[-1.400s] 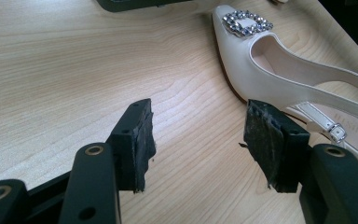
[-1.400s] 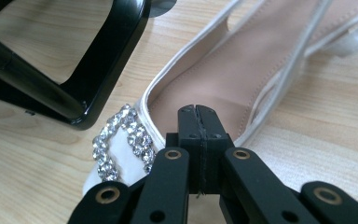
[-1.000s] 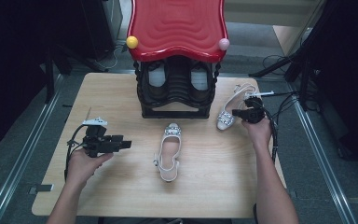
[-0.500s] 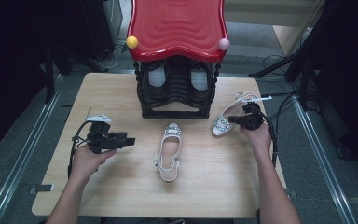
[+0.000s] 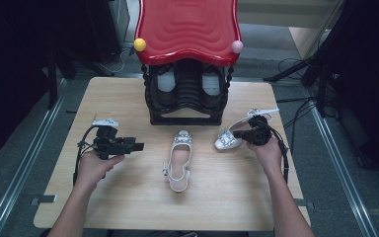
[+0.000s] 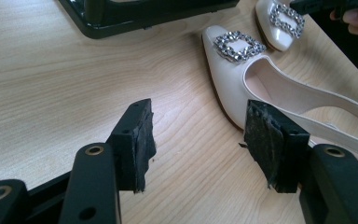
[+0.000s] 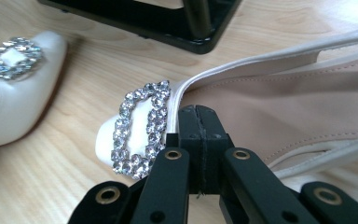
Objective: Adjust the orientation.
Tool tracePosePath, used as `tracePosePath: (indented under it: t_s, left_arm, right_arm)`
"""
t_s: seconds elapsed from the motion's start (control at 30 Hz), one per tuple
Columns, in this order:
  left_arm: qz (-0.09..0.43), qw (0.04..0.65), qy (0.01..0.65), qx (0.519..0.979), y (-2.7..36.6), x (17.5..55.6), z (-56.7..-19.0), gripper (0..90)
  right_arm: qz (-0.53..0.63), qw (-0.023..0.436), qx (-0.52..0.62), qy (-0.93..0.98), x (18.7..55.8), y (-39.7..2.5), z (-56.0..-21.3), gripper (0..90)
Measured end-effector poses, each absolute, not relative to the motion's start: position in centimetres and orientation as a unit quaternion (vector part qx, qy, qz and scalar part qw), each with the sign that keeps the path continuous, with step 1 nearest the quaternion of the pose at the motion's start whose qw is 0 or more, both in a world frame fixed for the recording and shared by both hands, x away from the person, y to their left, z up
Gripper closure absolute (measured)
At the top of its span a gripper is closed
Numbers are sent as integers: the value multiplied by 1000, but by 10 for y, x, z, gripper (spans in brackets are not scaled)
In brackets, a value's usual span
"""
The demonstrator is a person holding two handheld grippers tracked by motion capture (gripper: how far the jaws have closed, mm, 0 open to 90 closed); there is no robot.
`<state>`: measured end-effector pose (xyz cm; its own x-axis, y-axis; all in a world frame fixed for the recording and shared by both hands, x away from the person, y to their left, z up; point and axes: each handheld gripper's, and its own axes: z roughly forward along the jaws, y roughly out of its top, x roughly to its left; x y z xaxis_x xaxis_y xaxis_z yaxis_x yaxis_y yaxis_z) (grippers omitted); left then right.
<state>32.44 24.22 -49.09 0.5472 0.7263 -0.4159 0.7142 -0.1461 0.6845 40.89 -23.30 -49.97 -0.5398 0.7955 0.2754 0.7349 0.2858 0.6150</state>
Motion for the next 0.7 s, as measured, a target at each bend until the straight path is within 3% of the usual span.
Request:
tracePosePath:
  t_s: [0.3,0.4,0.6,0.7]
  left_arm:
    - [2,438,469,767,238,328,-489,430]
    - [2,437,468,768,237,329,-490,430]
    - [1,435,464,772,235,330,-490,430]
    - [-2,435,465,771,234,331,-491,430]
  right_arm:
    - [363,29,463,808,398,-216,-501,900]
    - [381,-4,465,799,399,-215,-505,900]
    - [382,5,461,801,399,-213,-502,900]
    - [381,34,456,803,398,-217,-494,900]
